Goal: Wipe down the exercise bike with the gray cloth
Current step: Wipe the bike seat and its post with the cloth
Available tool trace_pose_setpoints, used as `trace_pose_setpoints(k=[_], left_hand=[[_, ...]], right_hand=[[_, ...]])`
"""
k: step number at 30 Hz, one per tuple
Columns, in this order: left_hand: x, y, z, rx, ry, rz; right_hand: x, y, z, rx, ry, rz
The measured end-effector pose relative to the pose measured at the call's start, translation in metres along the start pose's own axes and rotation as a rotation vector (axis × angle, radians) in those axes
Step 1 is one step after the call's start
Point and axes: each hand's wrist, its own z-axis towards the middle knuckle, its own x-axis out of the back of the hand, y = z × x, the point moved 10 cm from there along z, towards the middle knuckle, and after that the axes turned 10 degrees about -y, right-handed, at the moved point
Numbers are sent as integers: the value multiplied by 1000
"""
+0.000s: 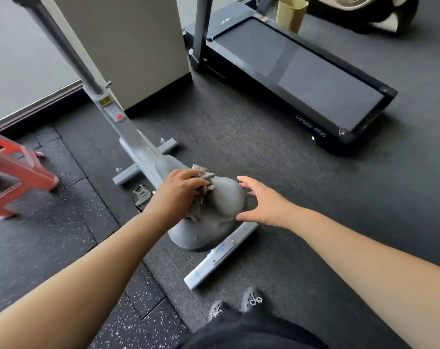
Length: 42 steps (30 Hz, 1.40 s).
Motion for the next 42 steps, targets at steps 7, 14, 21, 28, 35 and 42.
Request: trace_pose_setpoints(k=[7, 14, 21, 28, 35, 42], left_hand=[[-32, 56, 6, -42, -72, -86], [-76, 55, 16, -15, -121, 216], [10, -32, 31, 545, 232, -77], [-66, 63, -19, 618, 109, 108], [-73, 29, 9, 603, 83, 20], [32, -3, -62, 869, 610, -404]], right_hand=[[-5, 7, 4, 44, 14, 55], [0, 17, 6, 36, -55, -71], [36, 7, 16, 106, -198, -101], [38, 1, 25, 163, -336, -182], [15, -12, 29, 245, -378, -322], [8, -18, 36, 222, -382, -220]])
